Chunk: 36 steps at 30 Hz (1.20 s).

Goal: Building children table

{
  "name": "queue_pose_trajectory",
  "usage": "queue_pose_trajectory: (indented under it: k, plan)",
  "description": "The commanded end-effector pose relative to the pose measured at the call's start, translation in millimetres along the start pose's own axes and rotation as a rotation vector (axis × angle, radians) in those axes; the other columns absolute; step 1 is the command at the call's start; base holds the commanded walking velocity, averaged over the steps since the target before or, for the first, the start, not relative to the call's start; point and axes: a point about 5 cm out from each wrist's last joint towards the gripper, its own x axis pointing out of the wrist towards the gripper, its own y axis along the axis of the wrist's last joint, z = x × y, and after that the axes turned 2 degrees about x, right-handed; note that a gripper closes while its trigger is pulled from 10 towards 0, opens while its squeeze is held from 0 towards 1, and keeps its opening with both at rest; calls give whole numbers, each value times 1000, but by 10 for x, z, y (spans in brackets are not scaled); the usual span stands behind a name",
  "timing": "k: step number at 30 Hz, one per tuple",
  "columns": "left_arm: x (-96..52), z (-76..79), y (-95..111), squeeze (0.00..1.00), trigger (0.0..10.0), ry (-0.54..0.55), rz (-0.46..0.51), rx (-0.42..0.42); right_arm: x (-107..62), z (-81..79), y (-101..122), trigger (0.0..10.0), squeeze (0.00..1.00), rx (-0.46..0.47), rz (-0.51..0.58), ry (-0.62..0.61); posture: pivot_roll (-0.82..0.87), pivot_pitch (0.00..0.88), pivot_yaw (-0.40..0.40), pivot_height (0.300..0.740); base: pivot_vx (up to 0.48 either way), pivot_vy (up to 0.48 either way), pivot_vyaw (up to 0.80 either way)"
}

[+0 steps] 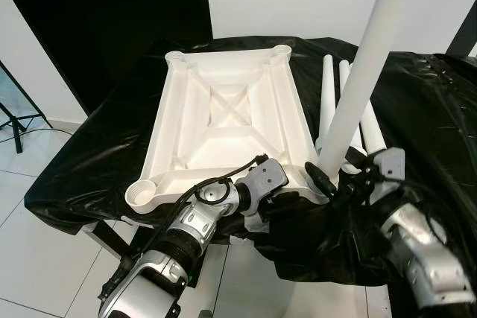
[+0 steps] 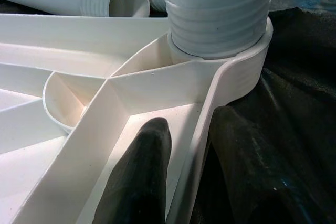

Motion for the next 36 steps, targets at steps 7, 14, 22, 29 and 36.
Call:
queue_pose_trajectory:
  k: [7,14,22,29,36]
  plan:
    - [-17,88,-201,0,10000,-29,-86,-35,-36,133,-47,0,0,142,-113,221,169,0,13,740,0,0,0]
    - [-37,105,-227,0,10000,-30,-90,-37,-19,207,-27,0,0,145,-112,212,173,0,15,740,0,0,0]
    - [-25,101,-218,0,10000,-31,-91,-35,-93,4,-234,0,0,109,-69,-87,172,0,9,740,0,0,0]
    - [-14,118,-221,0,10000,-31,-90,-36,-255,-245,-312,0,0,53,27,-429,172,0,9,740,0,0,0]
    - [-5,126,-217,0,10000,-37,-90,-35,-265,-193,-244,0,0,-21,66,-557,165,0,15,740,0,0,0]
